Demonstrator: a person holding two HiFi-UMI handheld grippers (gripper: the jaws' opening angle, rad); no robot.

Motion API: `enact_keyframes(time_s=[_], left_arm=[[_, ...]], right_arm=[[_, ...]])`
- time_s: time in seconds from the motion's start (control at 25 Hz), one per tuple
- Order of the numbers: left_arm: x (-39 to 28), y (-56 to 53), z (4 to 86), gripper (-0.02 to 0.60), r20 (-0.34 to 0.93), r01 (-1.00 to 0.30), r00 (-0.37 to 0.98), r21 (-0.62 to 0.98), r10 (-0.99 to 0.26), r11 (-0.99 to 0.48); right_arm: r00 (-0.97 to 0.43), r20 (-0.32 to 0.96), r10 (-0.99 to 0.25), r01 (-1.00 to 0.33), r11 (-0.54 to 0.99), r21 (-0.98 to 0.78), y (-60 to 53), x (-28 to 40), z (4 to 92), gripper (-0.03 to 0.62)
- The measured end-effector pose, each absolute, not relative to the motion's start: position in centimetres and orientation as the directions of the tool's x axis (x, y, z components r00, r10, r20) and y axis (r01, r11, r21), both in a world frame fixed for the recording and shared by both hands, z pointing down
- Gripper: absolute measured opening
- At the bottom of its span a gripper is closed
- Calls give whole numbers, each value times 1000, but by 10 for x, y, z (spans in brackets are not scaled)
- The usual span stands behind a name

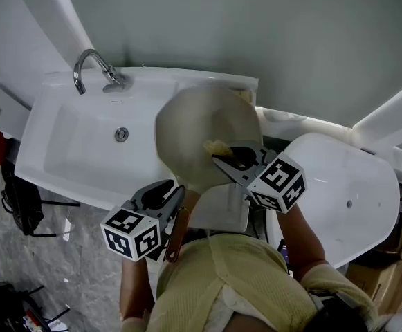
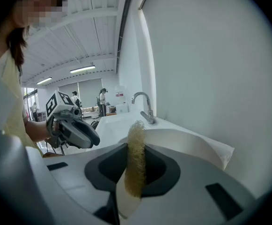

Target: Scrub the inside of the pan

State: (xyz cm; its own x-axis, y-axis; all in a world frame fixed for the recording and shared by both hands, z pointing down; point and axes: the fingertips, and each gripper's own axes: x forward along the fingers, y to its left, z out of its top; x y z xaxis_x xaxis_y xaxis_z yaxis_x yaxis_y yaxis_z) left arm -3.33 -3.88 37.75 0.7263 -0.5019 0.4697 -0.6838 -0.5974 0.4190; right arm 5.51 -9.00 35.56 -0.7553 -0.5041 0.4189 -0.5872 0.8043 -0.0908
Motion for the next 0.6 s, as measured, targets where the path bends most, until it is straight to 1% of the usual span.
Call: enact_keyframes(time_s=[0.16, 0.28, 0.36, 0.44, 0.6], left_arm=[[-40, -49, 357, 141, 408, -731, 682, 363, -606, -578], [-47, -56, 345, 120, 344, -755, 653, 373, -675, -539], [-51, -60, 338, 94, 302, -755, 643, 403, -704, -517], [-54, -62, 335, 83, 279, -758, 632, 418, -723, -501], [-58, -63, 337, 74, 277, -783, 599, 399, -752, -477]], right_arm=[[-737, 387, -554, -633, 766, -111, -91, 63, 353, 84], [-723, 360, -590, -665, 735, -133, -92, 69, 352, 84], [-716, 345, -607, -681, 717, -150, -92, 73, 352, 84], [-711, 331, -620, -691, 702, -170, -91, 77, 352, 84], [-699, 313, -643, -710, 676, -199, -88, 82, 353, 84]])
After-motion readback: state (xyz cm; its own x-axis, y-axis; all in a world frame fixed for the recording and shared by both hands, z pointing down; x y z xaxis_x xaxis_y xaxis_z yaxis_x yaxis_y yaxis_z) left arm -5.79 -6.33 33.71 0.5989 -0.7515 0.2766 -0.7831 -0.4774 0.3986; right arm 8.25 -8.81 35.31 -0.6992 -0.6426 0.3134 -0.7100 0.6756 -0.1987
